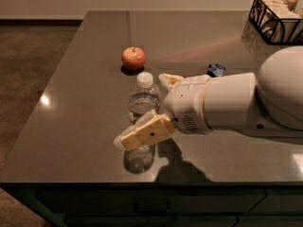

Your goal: Knock water bottle over

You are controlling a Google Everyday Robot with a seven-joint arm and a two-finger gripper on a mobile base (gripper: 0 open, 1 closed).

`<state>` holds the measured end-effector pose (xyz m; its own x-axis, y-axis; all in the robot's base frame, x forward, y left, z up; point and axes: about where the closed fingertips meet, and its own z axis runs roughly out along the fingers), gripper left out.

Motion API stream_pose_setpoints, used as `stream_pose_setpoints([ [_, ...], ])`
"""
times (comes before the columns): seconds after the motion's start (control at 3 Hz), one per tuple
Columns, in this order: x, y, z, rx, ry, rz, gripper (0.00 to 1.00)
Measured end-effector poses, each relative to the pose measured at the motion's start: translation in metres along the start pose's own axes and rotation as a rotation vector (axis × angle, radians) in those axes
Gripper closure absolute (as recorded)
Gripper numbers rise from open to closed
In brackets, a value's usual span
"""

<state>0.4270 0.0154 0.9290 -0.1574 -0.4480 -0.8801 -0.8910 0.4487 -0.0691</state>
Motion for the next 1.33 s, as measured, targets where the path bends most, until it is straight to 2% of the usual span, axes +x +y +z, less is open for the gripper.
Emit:
stream_pose_setpoints([
  [0.33,-0.008,0.006,0.009,-0.023,-0.022,0.009,0.18],
  [0.67,-0.013,0.006,0.011,-0.034,-0.038,0.016,0.41],
  [1.0,-0.02,0.001,0.005,-0.056,-0.021,0.01,0.65],
  [1.33,-0.043,-0.003,-0.01,-0.1,0.055,-0.035,0.88],
])
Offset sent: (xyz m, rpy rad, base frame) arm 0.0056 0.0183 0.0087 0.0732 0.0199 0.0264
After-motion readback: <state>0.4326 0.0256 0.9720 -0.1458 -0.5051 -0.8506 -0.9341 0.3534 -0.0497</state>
